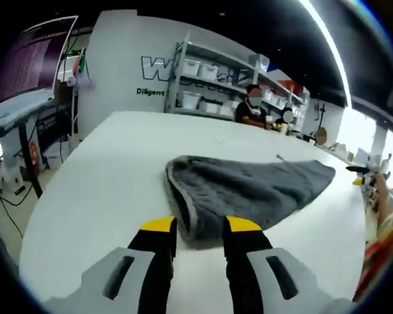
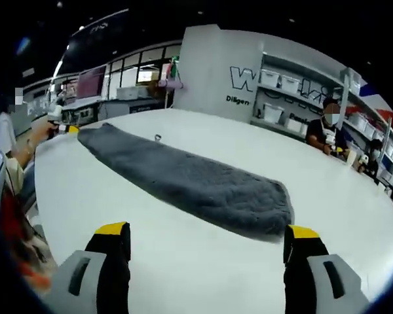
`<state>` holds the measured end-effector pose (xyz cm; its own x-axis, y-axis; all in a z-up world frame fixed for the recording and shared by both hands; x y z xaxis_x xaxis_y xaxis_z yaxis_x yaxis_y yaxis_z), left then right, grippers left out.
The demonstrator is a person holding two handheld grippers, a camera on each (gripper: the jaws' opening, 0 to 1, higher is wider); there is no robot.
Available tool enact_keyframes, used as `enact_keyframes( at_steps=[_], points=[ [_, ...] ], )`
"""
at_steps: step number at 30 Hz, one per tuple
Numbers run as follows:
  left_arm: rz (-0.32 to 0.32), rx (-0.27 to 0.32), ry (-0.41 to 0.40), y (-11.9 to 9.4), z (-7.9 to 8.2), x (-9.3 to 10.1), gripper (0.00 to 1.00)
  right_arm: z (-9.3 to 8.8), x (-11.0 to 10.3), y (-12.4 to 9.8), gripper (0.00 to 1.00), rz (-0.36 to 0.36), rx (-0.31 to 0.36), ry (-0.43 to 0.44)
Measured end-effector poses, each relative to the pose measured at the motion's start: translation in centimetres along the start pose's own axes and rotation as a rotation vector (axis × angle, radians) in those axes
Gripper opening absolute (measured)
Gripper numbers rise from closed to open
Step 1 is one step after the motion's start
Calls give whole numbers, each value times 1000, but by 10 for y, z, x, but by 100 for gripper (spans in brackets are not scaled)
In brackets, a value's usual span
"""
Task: Fold the towel on the table until its edges align and the towel forms a compact rectangular stack.
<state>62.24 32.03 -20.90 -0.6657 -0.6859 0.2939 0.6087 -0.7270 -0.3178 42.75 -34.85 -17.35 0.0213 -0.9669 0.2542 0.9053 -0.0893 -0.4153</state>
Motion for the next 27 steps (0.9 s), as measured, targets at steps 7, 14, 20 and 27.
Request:
enact_keyframes(
  at_steps=[7, 14, 20, 27],
  points=[
    [-41, -8, -17, 5, -6, 0, 11, -3, -22, -2, 99, 28, 11, 1],
    [-52, -9, -28, 3, -5, -1, 5, -3, -36, -2, 97, 55, 23, -1],
    [-39, 10, -15, -4, 0, -4, 3, -5, -39, -1, 97, 67, 18, -1],
    [-24, 13, -15, -15, 2, -7, 3, -6, -38, 0, 97, 62, 15, 6]
  ],
)
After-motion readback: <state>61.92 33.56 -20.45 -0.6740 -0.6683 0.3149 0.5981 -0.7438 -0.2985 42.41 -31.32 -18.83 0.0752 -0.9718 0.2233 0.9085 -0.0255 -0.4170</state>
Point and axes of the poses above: the point that each gripper's makers call its tool centre point, and the gripper's own axes: y roughly forward along the fingers, x roughly to its right, z roughly out of its top, the point moved 10 cm from there along -y, roughly backward along the fingers, and after that the axes turned 15 degrees about -z, right-handed, at the moved point
